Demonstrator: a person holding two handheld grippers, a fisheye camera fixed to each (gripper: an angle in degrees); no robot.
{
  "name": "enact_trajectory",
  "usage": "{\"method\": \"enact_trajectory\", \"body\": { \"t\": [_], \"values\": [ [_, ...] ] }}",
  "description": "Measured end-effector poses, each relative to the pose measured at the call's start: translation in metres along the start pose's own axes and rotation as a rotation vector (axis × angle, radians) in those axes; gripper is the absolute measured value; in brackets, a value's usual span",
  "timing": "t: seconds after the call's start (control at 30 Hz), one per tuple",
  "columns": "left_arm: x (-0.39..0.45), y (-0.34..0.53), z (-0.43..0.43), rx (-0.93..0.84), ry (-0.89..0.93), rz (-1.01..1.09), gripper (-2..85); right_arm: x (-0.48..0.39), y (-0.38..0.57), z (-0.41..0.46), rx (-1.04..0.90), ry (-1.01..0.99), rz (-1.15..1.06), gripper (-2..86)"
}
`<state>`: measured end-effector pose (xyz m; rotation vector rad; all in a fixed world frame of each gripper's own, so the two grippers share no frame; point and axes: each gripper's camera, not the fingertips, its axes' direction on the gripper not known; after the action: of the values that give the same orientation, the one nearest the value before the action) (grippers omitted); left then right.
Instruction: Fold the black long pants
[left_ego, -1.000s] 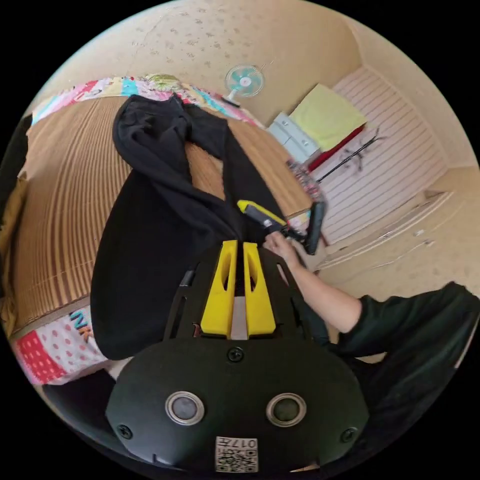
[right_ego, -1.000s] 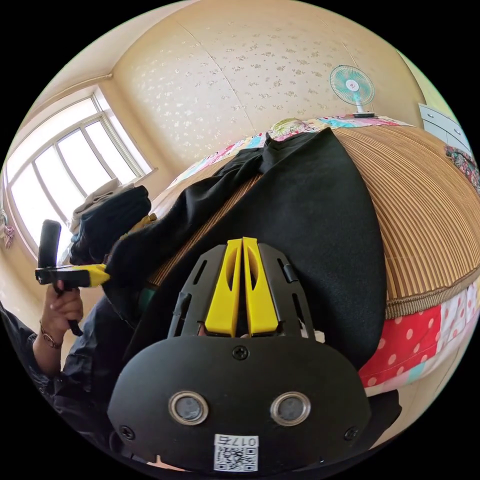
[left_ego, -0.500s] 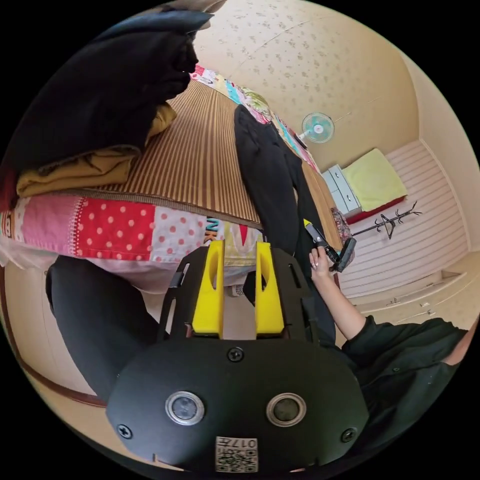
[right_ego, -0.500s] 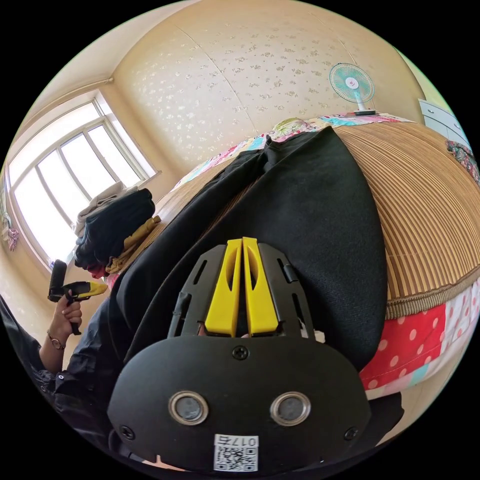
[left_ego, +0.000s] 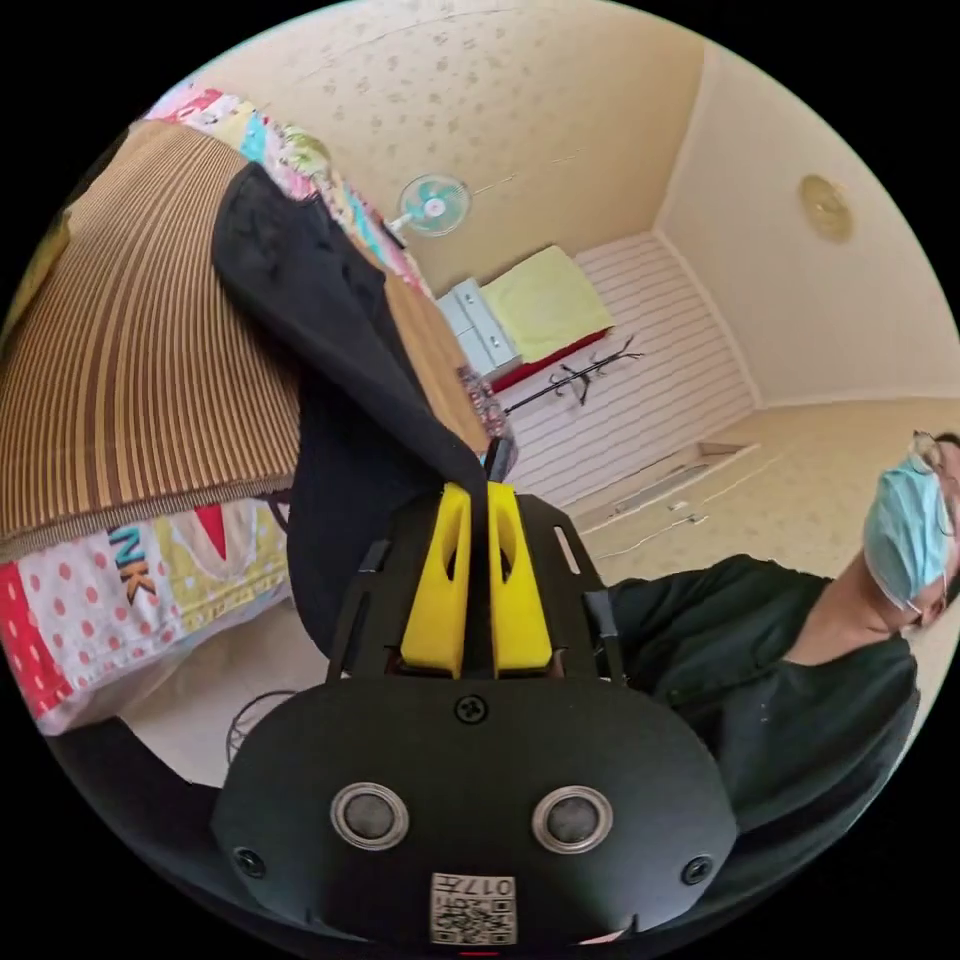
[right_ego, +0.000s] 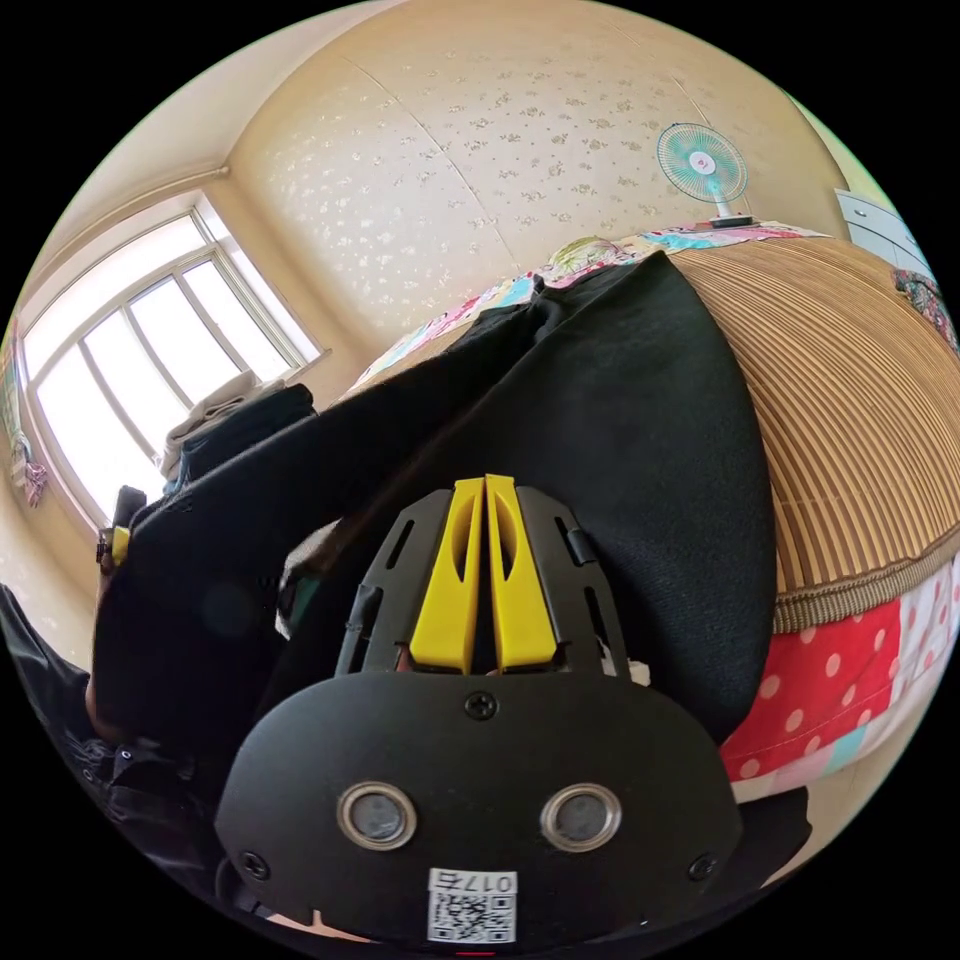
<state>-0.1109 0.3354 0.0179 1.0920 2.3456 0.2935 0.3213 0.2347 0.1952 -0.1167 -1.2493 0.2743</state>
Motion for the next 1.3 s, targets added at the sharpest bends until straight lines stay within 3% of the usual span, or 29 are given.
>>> {"method": "enact_trajectory", "body": {
  "t": [0.07, 0.13, 0.23, 0.33, 0.47, 0.6, 0.73, 0.97, 1.07, 1.17, 1.3],
  "values": [
    [-0.011, 0.008, -0.035, 0.003, -0.004, -0.061, 2.9, 0.000, 0.004, -0.001, -0.001, 0.002, 0.000, 0.3],
    [-0.045, 0.033, -0.069, -0.067, -0.313, -0.315, 3.3, 0.001, 0.010, -0.001, -0.002, 0.005, 0.000, 0.3],
    [-0.034, 0.073, -0.091, -0.001, -0.644, -0.379, 3.5, 0.001, 0.017, -0.001, -0.003, 0.007, 0.000, 0.3],
    [-0.018, 0.093, -0.090, 0.077, -0.623, -0.321, 2.4, 0.001, 0.024, 0.001, -0.002, 0.009, -0.001, 0.3],
    [-0.001, 0.086, -0.081, 0.100, -0.672, -0.254, 8.5, 0.001, 0.031, 0.005, -0.002, 0.008, -0.001, 0.3],
    [0.007, 0.063, -0.050, 0.026, -0.763, -0.146, 12.1, 0.000, 0.039, 0.013, -0.002, 0.007, 0.000, 0.3],
    [-0.001, 0.064, -0.017, -0.078, -0.881, -0.141, 8.4, -0.003, 0.046, 0.025, -0.002, 0.011, -0.001, 0.4],
    [0.017, 0.099, -0.013, -0.117, -0.627, -0.028, 4.1, -0.040, 0.027, 0.047, -0.081, 0.174, 0.096, 1.0],
    [0.026, 0.099, -0.006, -0.173, -0.589, 0.030, 4.0, -0.119, 0.008, 0.067, 0.027, 0.147, -0.121, 2.1],
    [0.038, 0.097, -0.002, -0.217, -0.598, 0.091, 3.9, -0.193, -0.025, 0.134, -0.130, 0.088, -0.276, 4.9],
    [0.038, 0.095, -0.021, -0.196, -0.508, 0.071, 3.9, -0.243, -0.056, 0.271, -0.464, 0.212, -0.368, 6.3]
  ]
}}
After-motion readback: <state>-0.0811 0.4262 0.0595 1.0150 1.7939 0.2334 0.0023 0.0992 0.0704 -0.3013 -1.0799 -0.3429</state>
